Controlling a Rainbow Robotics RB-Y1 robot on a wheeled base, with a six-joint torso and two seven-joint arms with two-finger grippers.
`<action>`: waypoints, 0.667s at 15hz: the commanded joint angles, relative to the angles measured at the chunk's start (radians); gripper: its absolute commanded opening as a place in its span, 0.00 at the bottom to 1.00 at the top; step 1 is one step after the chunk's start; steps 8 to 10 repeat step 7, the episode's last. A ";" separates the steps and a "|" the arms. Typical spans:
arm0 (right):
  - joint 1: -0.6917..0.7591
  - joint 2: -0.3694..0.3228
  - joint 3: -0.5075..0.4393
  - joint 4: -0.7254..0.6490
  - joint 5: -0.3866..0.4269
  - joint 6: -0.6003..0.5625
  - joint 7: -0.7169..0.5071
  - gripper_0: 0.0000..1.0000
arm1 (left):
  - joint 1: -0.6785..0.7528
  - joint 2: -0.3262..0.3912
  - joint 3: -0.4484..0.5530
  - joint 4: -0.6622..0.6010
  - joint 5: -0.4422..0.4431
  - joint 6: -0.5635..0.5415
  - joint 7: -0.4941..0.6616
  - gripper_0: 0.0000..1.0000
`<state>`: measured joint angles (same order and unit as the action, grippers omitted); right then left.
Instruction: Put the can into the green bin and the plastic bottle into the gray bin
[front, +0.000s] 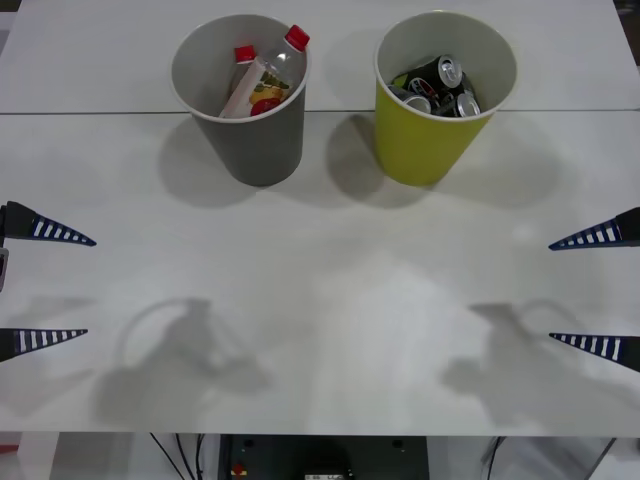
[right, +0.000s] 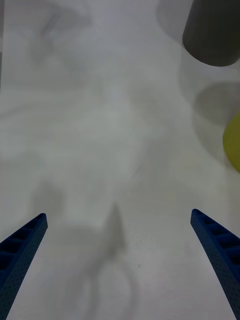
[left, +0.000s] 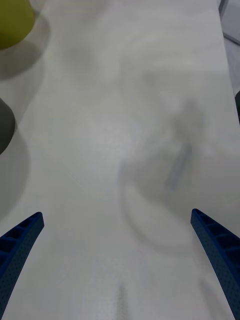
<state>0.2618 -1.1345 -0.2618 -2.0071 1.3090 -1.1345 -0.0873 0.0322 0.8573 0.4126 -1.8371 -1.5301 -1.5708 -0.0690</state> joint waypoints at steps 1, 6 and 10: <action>0.000 0.000 0.000 0.000 0.000 0.000 0.000 1.00 | 0.015 0.000 -0.001 -0.007 -0.002 0.000 0.000 1.00; 0.000 0.000 0.000 0.000 0.000 0.000 0.000 1.00 | 0.017 0.000 -0.015 -0.008 -0.005 0.000 0.005 1.00; 0.000 0.000 0.000 0.000 0.000 0.000 0.000 1.00 | 0.017 0.000 -0.015 -0.008 -0.005 0.000 0.005 1.00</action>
